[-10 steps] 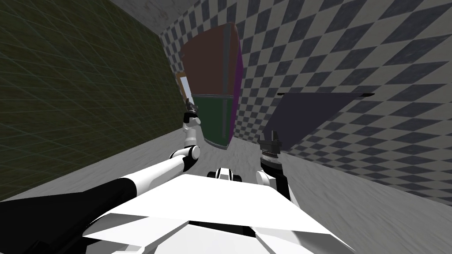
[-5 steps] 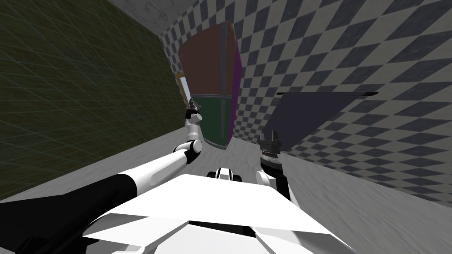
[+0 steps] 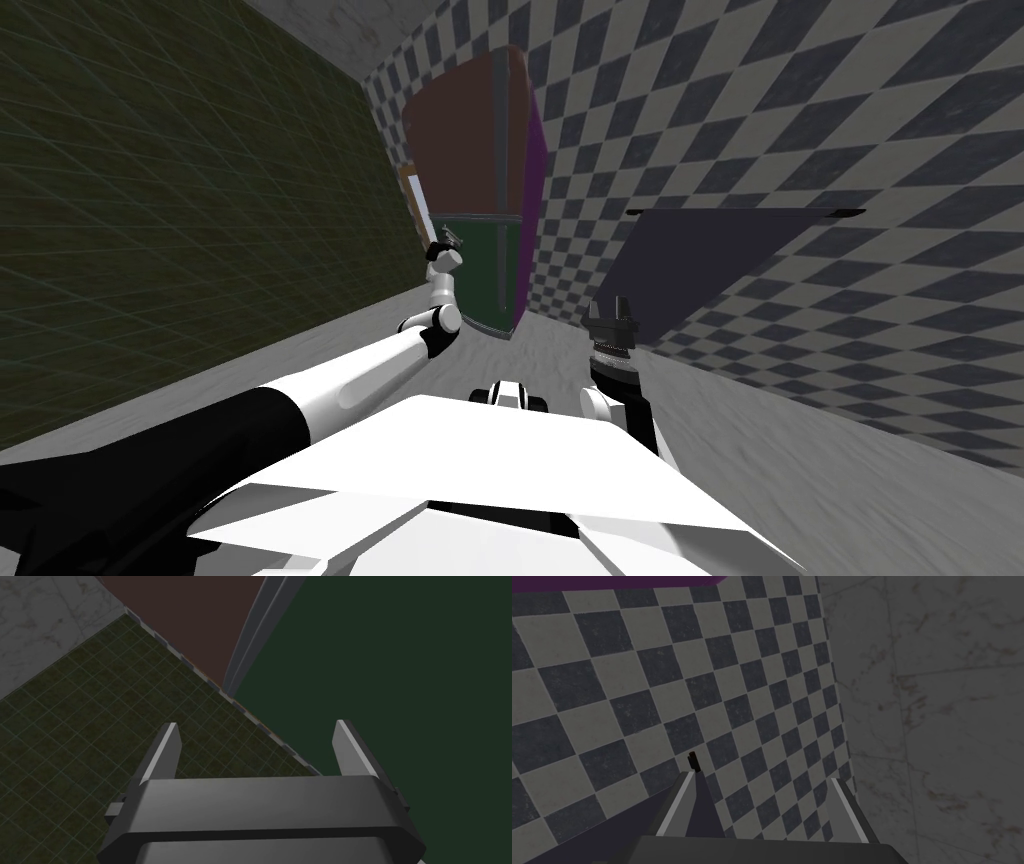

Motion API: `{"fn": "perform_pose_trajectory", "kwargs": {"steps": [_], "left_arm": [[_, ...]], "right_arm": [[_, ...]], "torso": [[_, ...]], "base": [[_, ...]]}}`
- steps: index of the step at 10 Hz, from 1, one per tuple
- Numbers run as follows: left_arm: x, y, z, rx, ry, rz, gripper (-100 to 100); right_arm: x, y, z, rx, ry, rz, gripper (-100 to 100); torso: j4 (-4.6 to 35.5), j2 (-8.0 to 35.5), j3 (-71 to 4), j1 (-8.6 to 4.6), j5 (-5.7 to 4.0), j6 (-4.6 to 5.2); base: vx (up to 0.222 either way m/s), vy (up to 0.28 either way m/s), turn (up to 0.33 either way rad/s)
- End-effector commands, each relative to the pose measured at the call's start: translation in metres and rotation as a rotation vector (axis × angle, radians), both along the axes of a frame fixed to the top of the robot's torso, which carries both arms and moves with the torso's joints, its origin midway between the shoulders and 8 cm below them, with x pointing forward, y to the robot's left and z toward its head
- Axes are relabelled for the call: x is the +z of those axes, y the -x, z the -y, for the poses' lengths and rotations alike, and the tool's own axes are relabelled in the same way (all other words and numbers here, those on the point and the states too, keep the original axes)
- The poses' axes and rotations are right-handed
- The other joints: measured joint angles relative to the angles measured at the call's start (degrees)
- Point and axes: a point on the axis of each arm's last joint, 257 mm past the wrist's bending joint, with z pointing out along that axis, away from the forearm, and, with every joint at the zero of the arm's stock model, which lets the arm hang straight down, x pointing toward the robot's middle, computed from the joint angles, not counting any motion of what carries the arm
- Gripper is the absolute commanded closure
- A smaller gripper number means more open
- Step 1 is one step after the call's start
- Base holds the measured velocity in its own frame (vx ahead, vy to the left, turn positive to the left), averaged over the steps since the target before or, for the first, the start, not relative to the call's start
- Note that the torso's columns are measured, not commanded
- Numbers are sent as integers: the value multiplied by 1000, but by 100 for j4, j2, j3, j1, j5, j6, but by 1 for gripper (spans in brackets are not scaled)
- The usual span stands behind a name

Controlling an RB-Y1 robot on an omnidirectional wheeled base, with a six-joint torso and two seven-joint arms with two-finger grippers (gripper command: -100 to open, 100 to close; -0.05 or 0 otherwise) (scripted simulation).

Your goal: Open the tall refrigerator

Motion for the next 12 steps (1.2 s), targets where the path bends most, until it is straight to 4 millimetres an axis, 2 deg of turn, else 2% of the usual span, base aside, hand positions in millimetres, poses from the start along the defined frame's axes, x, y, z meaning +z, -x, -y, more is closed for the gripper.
{"fn": "perform_pose_trajectory", "kwargs": {"steps": [1,3,4,5,6,7,8,9,11,12], "left_arm": [[-5,-21,22,-62,35,-58,-100],[-8,-35,42,-114,56,-99,-100],[-8,-35,42,-114,56,-99,-100],[-4,-43,57,-152,69,-123,-100],[-8,-45,59,-156,71,-131,-100],[-3,-51,72,-191,81,-149,-100],[-5,-57,86,-228,91,-180,-100],[-6,-59,91,-237,92,-185,-100],[6,-65,117,-303,103,-215,-100],[0,-67,120,-310,105,-227,-100]], "right_arm": [[0,0,0,0,0,0,0],[0,0,0,0,0,0,0],[0,0,0,0,0,0,0],[0,0,0,0,0,0,0],[0,0,0,0,0,0,0],[0,0,0,0,0,0,0],[0,0,0,0,0,0,0],[0,0,0,0,0,0,0],[0,0,0,0,0,0,0],[0,0,0,0,0,0,0]], "torso": [[-1,1,1,4,1,0],[-2,-5,-2,-8,-2,1],[-2,0,0,6,2,-1],[1,6,4,23,7,-2],[1,4,3,14,5,-1],[0,1,1,8,3,-1],[-1,-4,-3,-3,-1,0],[-4,-8,-5,-12,-4,1],[2,7,4,8,2,-1],[1,5,4,6,2,-1]], "base": [[19,-69,22],[30,-87,20],[7,-29,-3],[12,-38,17],[17,-39,11],[30,-58,17],[44,-88,34],[25,-69,10],[15,-66,14],[15,-51,10]]}}
